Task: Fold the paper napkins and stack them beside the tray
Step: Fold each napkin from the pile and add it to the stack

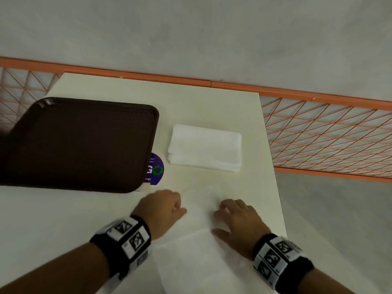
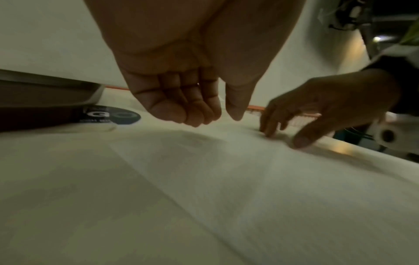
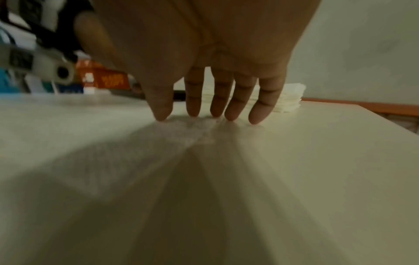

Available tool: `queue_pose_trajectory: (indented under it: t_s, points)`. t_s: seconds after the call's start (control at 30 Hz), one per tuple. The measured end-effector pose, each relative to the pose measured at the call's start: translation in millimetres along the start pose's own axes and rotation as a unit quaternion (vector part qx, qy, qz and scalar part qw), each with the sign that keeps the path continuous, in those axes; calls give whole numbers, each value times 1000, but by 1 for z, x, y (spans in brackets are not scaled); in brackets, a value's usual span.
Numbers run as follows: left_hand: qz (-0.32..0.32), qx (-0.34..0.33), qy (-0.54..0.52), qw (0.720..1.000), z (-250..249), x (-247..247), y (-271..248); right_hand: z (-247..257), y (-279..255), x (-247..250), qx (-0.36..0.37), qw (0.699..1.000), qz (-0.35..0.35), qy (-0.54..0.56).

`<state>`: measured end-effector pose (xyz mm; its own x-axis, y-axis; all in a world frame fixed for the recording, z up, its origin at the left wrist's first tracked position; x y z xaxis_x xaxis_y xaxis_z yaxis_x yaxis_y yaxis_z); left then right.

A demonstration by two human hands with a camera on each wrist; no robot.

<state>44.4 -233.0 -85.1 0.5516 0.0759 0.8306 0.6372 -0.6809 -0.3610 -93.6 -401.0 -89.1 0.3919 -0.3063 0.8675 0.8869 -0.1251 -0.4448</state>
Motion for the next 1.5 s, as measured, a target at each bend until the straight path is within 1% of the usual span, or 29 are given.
queue_pose_trajectory:
  t_s: [0.07, 0.1, 0.13, 0.2, 0.27, 0.33, 0.5, 0.6, 0.67, 0.77, 0.83, 0.93, 1.03, 1.1, 1.23, 1.3, 1.37, 1.43, 1.5]
  points:
    - [20, 0, 25, 1000, -5, -12, -19, 3, -5, -8, -20, 1000, -16, 9]
    - [20, 13, 31, 999, -6, -16, -25, 3, -7, -11, -49, 998, -25, 36]
    - [14, 36, 39, 998, -6, -18, -30, 3, -9, -14, -85, 993, -35, 71]
    - [7, 110, 62, 992, -1, -18, -38, 2, -11, -16, -157, 977, -58, 134]
    - [17, 183, 78, 980, 5, -17, -45, 4, -10, -17, -203, 963, -66, 167]
    - [27, 216, 75, 973, 7, -18, -49, 10, -7, -15, -239, 951, -57, 186]
    - [11, 263, -1, 965, 3, -24, -50, 24, -2, -18, -301, 925, -29, 232]
    - [-7, 302, -70, 951, 6, -26, -47, 24, 1, -22, -318, 908, -19, 274]
    - [-17, 315, -126, 940, 11, -27, -46, 24, 2, -24, -326, 894, -22, 305]
    - [-16, 314, -165, 935, 15, -28, -46, 20, 3, -25, -324, 883, -36, 339]
    - [-24, 303, -198, 932, 18, -26, -47, 18, 3, -24, -312, 873, -61, 370]
    - [-40, 290, -247, 924, 20, -23, -49, 15, 2, -24, -286, 843, -96, 446]
    - [-55, 276, -308, 909, 20, -19, -49, 15, -1, -26, -268, 807, -99, 518]
    - [-57, 280, -384, 878, 22, -16, -50, 14, -4, -24, -257, 790, -93, 549]
    - [-78, 287, -518, 802, 25, -11, -51, 7, -14, -14, -254, 744, -102, 610]
    - [-89, 272, -576, 766, 24, -7, -53, 3, -18, -8, -247, 739, -121, 615]
    - [-98, 250, -611, 745, 20, -1, -55, -2, -22, -2, -236, 747, -148, 604]
    - [-106, 234, -616, 745, 20, 3, -56, -2, -27, 3, -214, 757, -163, 596]
    - [-109, 225, -606, 755, 20, 4, -56, -1, -31, 7, -189, 757, -171, 601]
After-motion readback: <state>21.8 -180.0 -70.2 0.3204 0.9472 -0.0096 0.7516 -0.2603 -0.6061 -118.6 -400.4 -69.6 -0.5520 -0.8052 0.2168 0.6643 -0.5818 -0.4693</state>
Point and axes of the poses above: each hand's wrist, its own y-axis towards the middle knuckle, its own x-axis out of the back of the hand, z = x × y, the point moved 2 cm from there along y, towards the middle knuckle, and after that the axes turned 3 degrees about -y, right-handed, at the moved point
